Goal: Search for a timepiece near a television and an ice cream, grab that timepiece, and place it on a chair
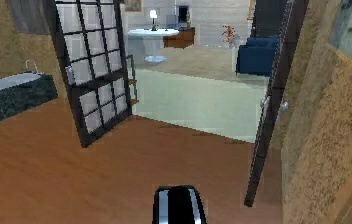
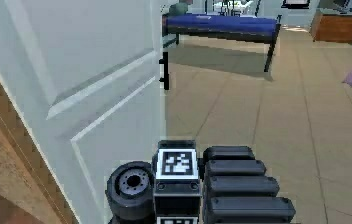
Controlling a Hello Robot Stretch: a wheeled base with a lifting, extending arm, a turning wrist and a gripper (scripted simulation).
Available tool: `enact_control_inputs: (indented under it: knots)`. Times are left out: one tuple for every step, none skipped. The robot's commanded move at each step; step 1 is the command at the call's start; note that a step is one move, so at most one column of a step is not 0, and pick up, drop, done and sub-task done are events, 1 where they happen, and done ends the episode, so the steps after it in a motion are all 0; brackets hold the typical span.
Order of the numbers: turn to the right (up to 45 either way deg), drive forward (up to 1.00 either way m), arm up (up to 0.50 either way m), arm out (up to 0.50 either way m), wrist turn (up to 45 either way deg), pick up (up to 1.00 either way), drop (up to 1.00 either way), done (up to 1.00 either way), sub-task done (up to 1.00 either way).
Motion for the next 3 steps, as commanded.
enact_control_inputs:
  knots:
    - [0.0, 1.0, 0.0, 0.0, 0.0, 0.0, 0.0, 0.0, 0.0]
    - [15.0, 0.0, 0.0, 0.0, 0.0, 0.0, 0.0, 0.0, 0.0]
    - [0.0, 0.1, 0.0, 0.0, 0.0, 0.0, 0.0, 0.0, 0.0]
